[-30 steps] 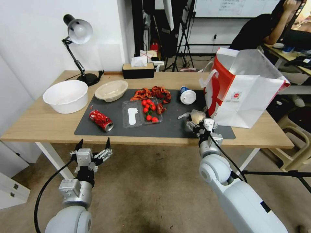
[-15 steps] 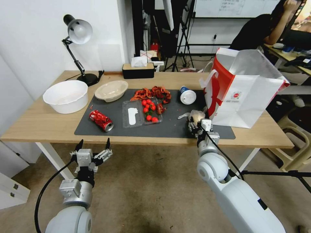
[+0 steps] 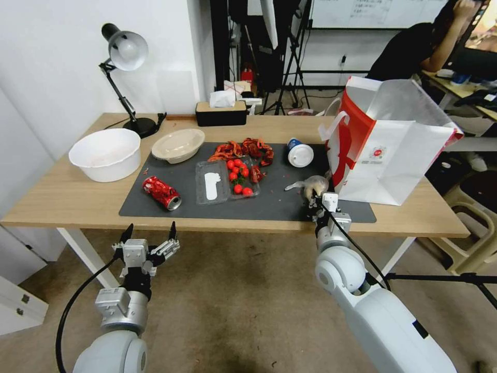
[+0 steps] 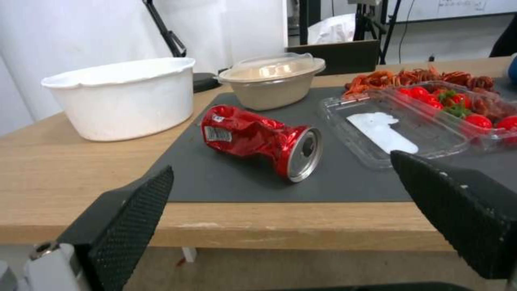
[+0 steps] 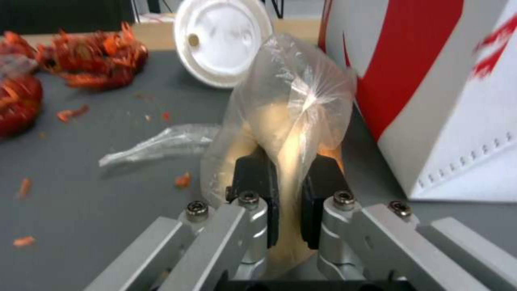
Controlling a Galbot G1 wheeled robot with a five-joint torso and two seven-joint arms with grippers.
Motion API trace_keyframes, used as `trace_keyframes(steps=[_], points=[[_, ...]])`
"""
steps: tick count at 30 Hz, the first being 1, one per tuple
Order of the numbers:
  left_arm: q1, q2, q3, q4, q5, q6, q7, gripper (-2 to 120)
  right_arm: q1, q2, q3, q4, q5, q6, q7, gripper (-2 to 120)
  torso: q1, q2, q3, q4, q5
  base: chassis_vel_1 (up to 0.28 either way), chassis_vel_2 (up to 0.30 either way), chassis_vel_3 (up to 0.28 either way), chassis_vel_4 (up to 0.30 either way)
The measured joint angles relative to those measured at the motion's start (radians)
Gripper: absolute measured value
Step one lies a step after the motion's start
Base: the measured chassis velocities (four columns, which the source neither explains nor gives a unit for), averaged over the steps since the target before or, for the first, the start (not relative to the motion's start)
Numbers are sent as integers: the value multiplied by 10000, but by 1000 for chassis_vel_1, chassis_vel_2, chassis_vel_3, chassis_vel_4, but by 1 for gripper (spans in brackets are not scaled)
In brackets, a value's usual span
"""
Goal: Pick up the trash from the table and place it into the takeout bag.
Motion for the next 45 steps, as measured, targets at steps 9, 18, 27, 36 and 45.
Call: trace_keyframes(steps=[9, 18, 27, 36, 45], points=[[13, 0, 1, 11, 9, -15, -3, 100, 95, -248, 510, 1036, 408, 1328, -1144, 5, 0, 0, -1, 1, -1, 0, 0, 0, 0], [31, -3, 25, 13, 40, -21, -3, 100, 979, -990, 1726, 2205, 2005, 2500, -2599, 4, 0, 0, -1, 2, -2, 0, 0, 0, 0], [87, -6, 32, -13, 71, -79, -3, 100, 2643, -1916, 2752, 1821, 2834, 1778, -1387, 4, 0, 0, -2, 0, 1, 0, 0, 0, 0], [135, -11, 36, -37, 87, -168, -3, 100, 3732, -2225, 2940, 773, 3378, -203, 755, 4, 1, -1, -1, 2, -1, 0, 0, 0, 0], [153, -13, 15, -35, 88, -219, -22, 100, 3861, -1968, 2779, 330, 3602, -1318, 1428, 32, 0, 0, -1, 2, -2, 0, 0, 0, 0]])
